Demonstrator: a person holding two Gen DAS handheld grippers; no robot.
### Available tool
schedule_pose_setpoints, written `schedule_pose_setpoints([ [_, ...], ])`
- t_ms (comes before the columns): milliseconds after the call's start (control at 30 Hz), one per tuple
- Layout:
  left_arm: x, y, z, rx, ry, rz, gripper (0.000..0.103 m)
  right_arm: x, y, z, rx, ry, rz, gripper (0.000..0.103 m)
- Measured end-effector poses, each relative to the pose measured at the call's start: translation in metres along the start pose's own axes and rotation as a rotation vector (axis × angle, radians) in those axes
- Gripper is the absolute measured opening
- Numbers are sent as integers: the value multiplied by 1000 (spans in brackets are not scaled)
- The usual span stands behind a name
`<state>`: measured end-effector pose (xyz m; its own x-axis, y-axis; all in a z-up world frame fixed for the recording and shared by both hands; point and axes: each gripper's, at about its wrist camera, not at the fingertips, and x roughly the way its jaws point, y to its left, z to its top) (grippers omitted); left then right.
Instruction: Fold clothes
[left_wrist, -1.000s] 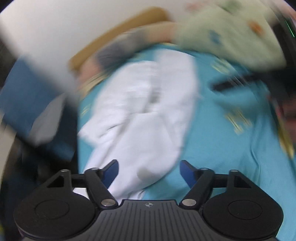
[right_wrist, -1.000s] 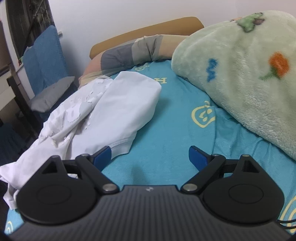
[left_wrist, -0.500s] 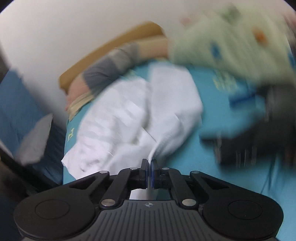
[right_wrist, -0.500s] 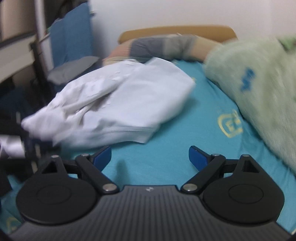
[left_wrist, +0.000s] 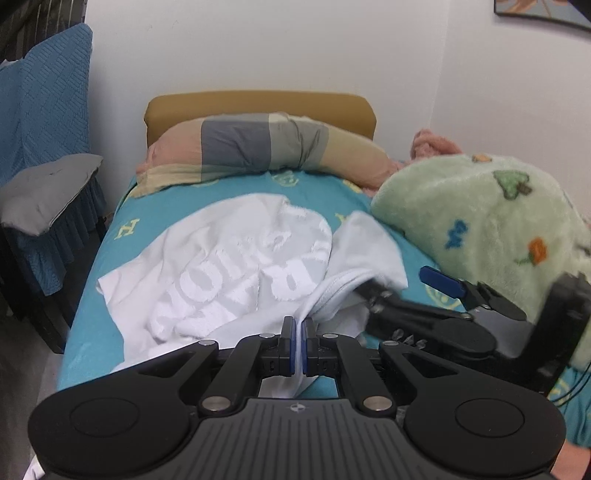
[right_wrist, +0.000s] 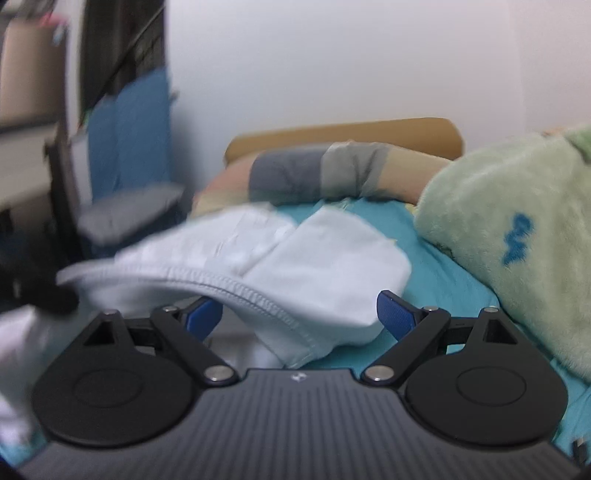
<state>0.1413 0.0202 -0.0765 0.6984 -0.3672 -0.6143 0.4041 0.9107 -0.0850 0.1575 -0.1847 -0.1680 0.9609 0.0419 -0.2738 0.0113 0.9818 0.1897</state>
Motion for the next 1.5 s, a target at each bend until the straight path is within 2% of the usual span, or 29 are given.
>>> schedule_pose_setpoints([
  [100,-10,-2,8,-26,-55,-41,3,-11,-5,12,61,-95,-6,92],
  [167,-21,-6,13,-34,-99,-66,3,-11,-5,17,66,-127,-45,92],
  [333,-49,-14,20,-34,-175,-95,3,9,-11,5,51,1,-155,92],
  [433,-63,-14,21,-53,-197,-97,3,11,-20,2,70,41,-242,92],
  [500,-74,-13,21,-74,-216,-93,3,1,-25,6,67,13,-312,92],
  [567,-89,-8,20,-92,-228,-103,3,-18,-26,19,46,-70,-369,92],
  [633,-103,-3,18,-111,-240,-112,3,-45,-26,39,28,-173,-391,92],
  [733,-124,5,16,-139,-258,-127,3,-95,-17,72,-17,-321,-373,92],
  [833,-145,13,13,-167,-276,-142,3,-143,2,94,-112,-400,-316,92],
  [933,-166,20,11,-194,-292,-156,3,-171,21,104,-187,-394,-239,92],
  [1067,-144,25,0,-203,-131,-115,5,-179,42,106,-257,-343,-153,92],
  [1167,-127,23,-5,-183,-38,-69,9,-172,54,98,-296,-312,-112,92],
  [1267,-119,13,-9,-134,5,-32,25,-160,57,95,-322,-263,-81,92],
  [1333,-116,4,-10,-98,15,-8,50,-153,55,97,-309,-228,-66,92],
  [1400,-112,-7,-12,-62,17,12,68,-147,53,99,-284,-201,-52,92],
  [1500,-102,-30,-18,-8,18,26,74,-142,47,104,-240,-176,-39,92],
])
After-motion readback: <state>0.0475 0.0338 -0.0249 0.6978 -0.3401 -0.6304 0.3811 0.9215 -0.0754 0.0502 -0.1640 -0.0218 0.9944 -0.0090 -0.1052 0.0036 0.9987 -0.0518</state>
